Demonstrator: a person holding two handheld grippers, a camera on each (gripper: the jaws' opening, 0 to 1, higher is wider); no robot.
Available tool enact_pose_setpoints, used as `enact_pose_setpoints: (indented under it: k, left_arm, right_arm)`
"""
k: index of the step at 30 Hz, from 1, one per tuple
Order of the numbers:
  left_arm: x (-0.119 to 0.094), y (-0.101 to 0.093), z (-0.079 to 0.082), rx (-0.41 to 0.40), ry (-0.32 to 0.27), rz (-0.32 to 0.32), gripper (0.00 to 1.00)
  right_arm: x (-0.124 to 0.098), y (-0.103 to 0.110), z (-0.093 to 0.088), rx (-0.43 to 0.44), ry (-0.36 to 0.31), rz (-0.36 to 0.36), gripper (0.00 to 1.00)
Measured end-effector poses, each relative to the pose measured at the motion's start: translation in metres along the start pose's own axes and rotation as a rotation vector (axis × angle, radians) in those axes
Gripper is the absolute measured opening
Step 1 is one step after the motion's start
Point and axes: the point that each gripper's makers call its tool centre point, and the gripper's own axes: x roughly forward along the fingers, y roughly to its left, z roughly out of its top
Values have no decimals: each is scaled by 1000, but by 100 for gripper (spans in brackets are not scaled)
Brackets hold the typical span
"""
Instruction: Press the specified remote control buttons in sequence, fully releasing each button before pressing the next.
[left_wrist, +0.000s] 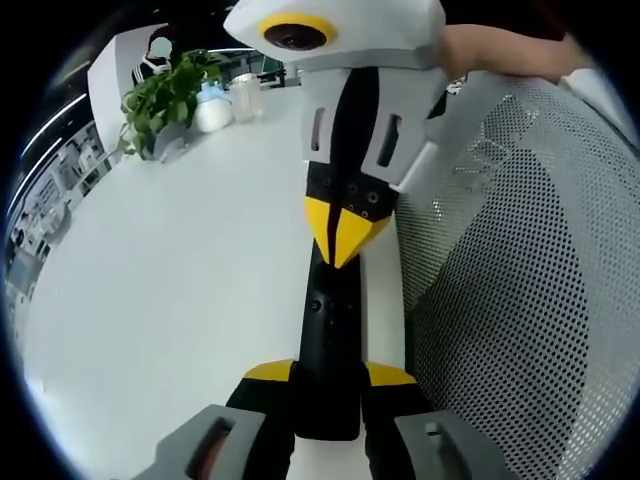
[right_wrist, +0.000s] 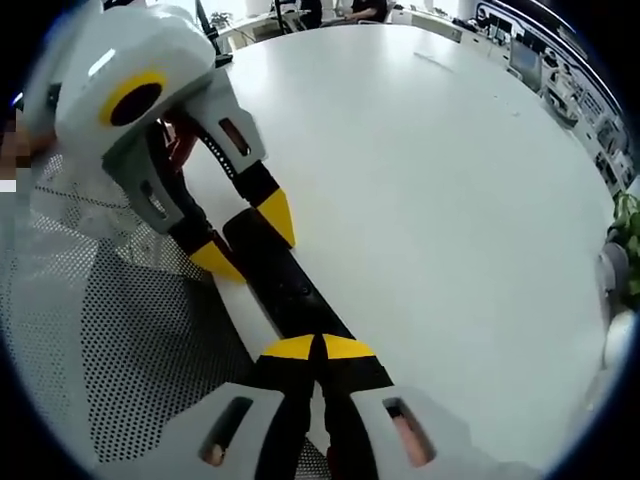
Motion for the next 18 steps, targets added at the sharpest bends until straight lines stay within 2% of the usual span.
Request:
enact_pose_setpoints:
  k: [8,12,18]
  left_arm:
    - [0,0,0,3,0,-1,25]
    - [0,0,0,3,0,-2,25]
    - [0,0,0,6,1,-4,25]
  right_arm:
    - [0,-1,1,-4,-2,-7,0]
    - [1,-6,5,-14,-15,-42,0]
    - [3,-7,8,-22,-26,-54,0]
